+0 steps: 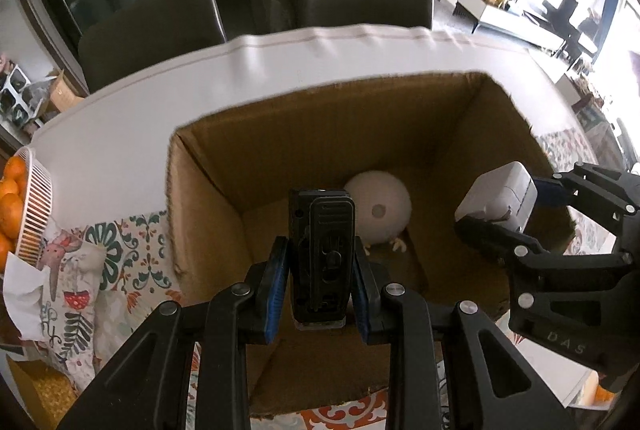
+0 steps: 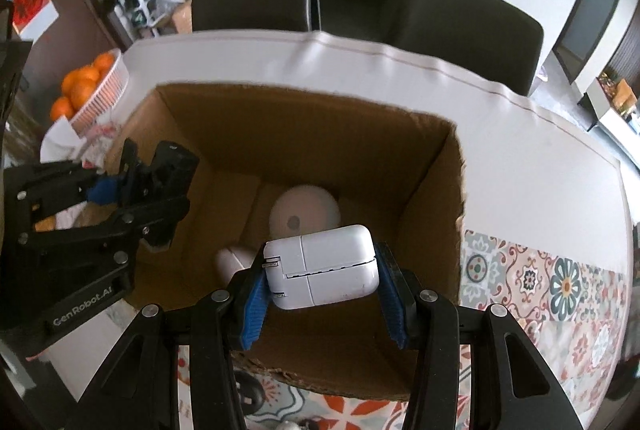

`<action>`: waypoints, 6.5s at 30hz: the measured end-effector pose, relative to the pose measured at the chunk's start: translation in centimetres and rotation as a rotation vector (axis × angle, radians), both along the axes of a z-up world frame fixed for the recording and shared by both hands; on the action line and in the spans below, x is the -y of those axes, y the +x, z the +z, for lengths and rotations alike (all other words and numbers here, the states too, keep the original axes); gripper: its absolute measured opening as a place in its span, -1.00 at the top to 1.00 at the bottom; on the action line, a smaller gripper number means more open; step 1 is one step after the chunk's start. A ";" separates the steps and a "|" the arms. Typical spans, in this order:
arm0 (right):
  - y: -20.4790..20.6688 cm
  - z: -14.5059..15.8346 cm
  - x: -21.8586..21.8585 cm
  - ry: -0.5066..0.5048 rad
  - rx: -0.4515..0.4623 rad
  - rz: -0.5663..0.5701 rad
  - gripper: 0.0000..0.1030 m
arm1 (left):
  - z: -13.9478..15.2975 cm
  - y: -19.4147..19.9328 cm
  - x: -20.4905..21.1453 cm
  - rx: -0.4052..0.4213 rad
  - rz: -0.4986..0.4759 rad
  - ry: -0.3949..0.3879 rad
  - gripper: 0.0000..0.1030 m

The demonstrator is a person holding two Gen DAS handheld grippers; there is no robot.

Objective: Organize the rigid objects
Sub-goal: 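Open both grippers to drop the charger and clip into the box, then move both grippers back toward the black adapter and black round puck, then close the right gripper on the black power adapter while the left approaches the black puck, then close the left gripper on the black round puck, then lift the adapter and puck and carry them over the box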

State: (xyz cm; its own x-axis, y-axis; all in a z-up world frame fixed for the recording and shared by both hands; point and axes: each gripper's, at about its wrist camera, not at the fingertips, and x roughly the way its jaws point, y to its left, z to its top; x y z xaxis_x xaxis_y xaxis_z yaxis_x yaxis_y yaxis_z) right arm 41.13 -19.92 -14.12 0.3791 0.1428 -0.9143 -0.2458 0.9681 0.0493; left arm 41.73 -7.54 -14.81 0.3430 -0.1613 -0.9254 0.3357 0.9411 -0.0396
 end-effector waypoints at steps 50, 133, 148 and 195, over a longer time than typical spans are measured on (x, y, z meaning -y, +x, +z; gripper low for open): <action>-15.4 4.3 2.4 -0.029 0.212 -0.187 -0.42 | 5.8 -15.9 -0.8 0.262 0.159 0.033 -0.91; -19.7 -10.4 3.7 0.080 -0.221 -0.218 -0.07 | -7.9 -18.2 2.8 -0.040 0.006 0.163 -0.86; -19.2 -10.3 6.9 0.121 -0.209 -0.316 -0.07 | -10.2 -15.1 5.7 -0.078 -0.048 0.127 -0.54; -20.2 -3.6 5.1 0.118 -0.030 -0.321 -0.07 | -2.2 -18.7 1.6 0.032 0.008 -0.016 -0.06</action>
State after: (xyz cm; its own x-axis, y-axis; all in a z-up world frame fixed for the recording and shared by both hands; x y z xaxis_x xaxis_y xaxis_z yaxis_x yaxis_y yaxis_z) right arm 20.90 -25.02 -17.69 0.3950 0.1256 -0.9100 0.0738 0.9831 0.1677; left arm 23.04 -9.16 -17.03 0.3737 -0.1735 -0.9112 0.3294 0.9431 -0.0445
